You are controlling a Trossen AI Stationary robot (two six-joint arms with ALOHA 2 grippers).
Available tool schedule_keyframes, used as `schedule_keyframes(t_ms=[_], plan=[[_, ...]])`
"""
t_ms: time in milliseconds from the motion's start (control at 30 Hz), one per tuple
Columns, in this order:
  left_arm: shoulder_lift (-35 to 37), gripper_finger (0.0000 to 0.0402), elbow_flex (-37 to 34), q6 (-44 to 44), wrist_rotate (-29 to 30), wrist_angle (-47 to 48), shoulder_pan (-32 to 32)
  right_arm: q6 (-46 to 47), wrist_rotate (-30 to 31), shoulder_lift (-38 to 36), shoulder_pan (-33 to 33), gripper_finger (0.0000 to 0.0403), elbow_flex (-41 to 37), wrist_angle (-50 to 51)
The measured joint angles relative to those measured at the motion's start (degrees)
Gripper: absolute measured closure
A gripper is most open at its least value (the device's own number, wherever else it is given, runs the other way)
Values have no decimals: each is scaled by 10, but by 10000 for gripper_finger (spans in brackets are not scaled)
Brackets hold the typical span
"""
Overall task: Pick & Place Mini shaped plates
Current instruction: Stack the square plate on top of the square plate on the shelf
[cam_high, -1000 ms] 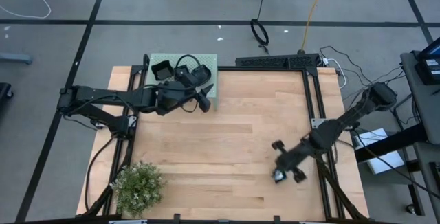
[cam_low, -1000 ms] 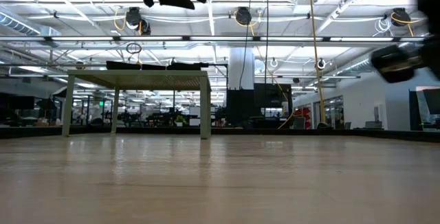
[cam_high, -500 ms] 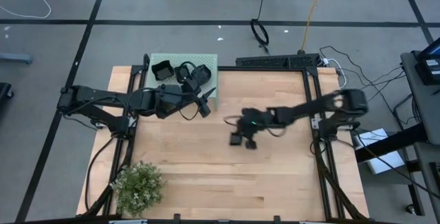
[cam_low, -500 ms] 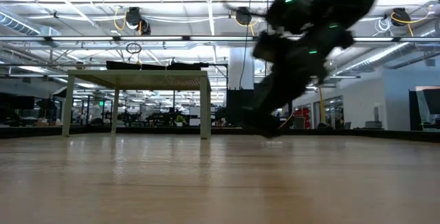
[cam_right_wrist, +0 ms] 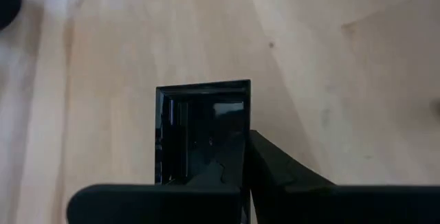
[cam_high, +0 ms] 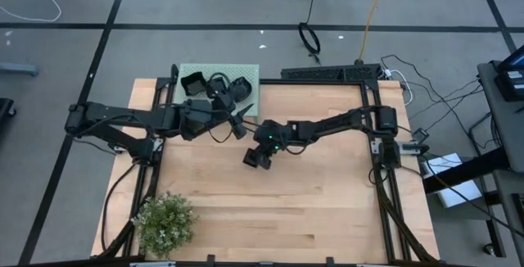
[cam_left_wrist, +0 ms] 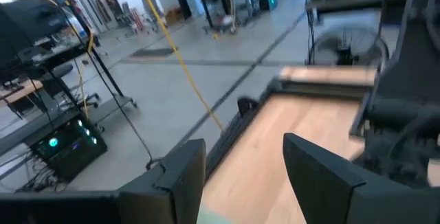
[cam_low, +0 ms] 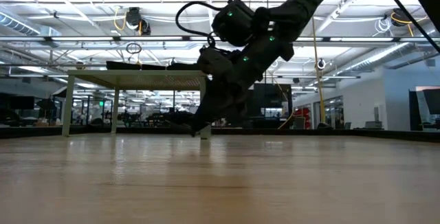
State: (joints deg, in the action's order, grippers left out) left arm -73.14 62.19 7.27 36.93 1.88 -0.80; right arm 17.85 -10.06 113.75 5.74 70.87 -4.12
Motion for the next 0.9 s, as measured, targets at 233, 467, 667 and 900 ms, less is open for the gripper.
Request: schedule_keyframes(t_ms=[233, 467, 667, 900], plan=[[18, 202, 1, 1, 0, 1, 0, 25, 25, 0, -1, 373, -1, 22], [40, 202, 0, 0, 0, 47, 0, 38, 25, -3, -1, 291, -2, 27], [50, 202, 1, -45, -37, 148, -1, 11, 25, -90, 5, 255, -1, 145], [21, 202, 2, -141, -211, 265, 8, -25, 47, -243, 5, 263, -5, 357]])
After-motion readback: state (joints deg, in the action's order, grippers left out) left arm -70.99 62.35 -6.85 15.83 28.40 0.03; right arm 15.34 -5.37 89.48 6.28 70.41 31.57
